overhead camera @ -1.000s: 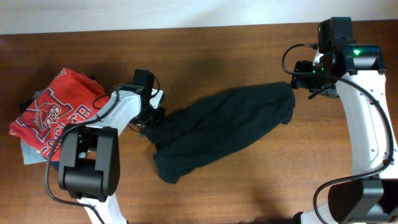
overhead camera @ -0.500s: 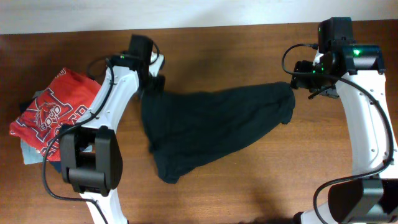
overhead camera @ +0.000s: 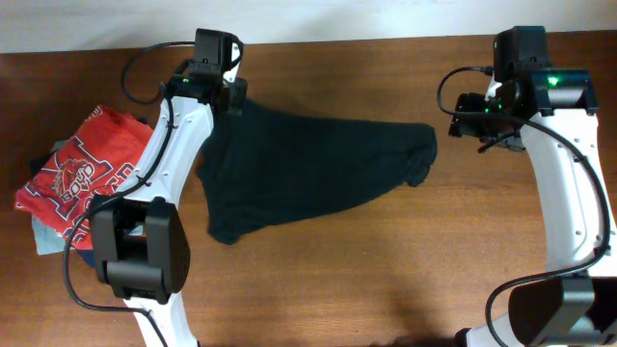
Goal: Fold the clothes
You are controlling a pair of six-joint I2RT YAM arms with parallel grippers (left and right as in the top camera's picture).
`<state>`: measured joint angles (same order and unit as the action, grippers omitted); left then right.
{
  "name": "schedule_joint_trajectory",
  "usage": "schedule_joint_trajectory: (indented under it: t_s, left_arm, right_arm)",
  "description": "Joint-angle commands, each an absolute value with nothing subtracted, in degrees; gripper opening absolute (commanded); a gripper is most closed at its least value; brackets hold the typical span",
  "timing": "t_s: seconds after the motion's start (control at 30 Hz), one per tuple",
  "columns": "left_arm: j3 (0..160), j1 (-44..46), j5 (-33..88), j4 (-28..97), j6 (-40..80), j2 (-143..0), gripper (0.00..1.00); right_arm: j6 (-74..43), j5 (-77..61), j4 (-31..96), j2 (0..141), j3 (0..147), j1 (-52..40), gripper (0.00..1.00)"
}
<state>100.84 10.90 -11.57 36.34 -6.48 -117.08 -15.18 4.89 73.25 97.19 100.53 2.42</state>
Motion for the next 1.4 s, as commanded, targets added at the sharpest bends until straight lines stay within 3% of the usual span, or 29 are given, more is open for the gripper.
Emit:
schedule_joint_trajectory:
  t_s: [0.0, 0.03, 0.1, 0.23, 0.33, 0.53, 0.6, 0.73, 0.9, 1.2, 1.3, 1.37]
  left_arm:
    - [101.62, 10.7, -13.78, 36.01, -7.42, -117.27, 0.02]
    - [101.62, 10.7, -13.8, 36.03, -7.42, -117.34, 0.06]
    - [101.6, 10.7, -13.98, 36.14, -7.42, -117.34, 0.25]
    - [101.6, 10.7, -14.41, 37.12, -7.4, -117.34, 0.51]
    - [101.6, 10.7, -14.35, 38.74, -7.38, -117.34, 0.59]
    - [101.41, 10.72, -6.7, 44.71, -7.4, -117.38, 0.57]
    - [101.3, 10.76, -4.12, 46.44, -7.38, -117.43, 0.55]
    - [100.9, 10.81, 0.86, 50.19, -7.33, -117.43, 0.45]
    - [98.13, 10.87, 3.29, 50.61, -7.31, -117.43, 0.44]
    - [90.17, 11.73, 3.29, 47.07, -7.35, -117.43, 0.45]
    - [88.25, 11.75, 3.29, 46.11, -7.35, -117.43, 0.45]
    - [86.5, 11.86, 3.27, 45.45, -7.38, -117.43, 0.45]
  right_arm:
    - [-15.29, 4.73, 73.21, 97.86, 101.12, 2.28, 0.78]
    - [-15.29, 4.73, 73.32, 98.35, 101.1, 2.28, 0.78]
    - [-15.42, 4.71, 73.38, 99.74, 100.97, 2.28, 0.79]
    - [-15.4, 4.64, 73.58, 102.72, 100.57, 2.28, 0.83]
    - [-14.7, 4.56, 73.14, 105.34, 99.83, 2.28, 0.86]
    - [-1.69, -6.94, 63.0, 111.9, 97.1, 2.28, 0.86]
    - [-1.72, -6.92, 59.66, 113.84, 97.12, 2.28, 0.85]
    - [-1.72, -6.92, 52.8, 117.19, 97.12, 2.28, 0.72]
    - [-1.76, -6.9, 48.14, 121.21, 97.12, 2.28, 0.64]
    - [-2.39, -6.98, 43.18, 127.33, 97.12, 2.28, 0.6]
    - [-2.39, -7.35, 42.17, 128.75, 97.1, 2.28, 0.54]
    - [-2.39, -7.35, 41.23, 129.08, 97.06, 2.28, 0.42]
